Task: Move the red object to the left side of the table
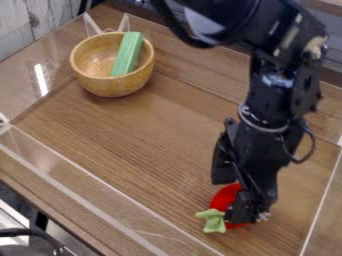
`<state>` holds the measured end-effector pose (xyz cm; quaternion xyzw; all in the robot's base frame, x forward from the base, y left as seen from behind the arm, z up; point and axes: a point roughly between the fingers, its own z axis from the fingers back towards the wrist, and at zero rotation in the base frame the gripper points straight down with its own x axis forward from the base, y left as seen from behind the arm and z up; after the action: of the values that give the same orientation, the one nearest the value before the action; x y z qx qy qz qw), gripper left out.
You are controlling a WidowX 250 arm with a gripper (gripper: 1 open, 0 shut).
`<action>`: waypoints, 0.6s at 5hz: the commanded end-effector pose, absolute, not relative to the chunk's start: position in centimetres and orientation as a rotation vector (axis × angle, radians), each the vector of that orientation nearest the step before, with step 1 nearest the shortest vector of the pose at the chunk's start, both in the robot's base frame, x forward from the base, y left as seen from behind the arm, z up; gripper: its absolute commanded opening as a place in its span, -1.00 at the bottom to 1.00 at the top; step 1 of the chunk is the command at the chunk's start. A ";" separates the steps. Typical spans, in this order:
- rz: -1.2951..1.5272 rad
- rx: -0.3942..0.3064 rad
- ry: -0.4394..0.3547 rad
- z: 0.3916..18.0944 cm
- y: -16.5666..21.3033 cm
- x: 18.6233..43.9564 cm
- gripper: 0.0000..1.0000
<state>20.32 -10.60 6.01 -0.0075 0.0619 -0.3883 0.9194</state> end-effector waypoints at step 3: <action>-0.744 -0.006 0.029 5.1 -10.4 20.4 1.00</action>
<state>20.08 -10.25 4.28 -0.0019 0.0333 -0.3647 0.9305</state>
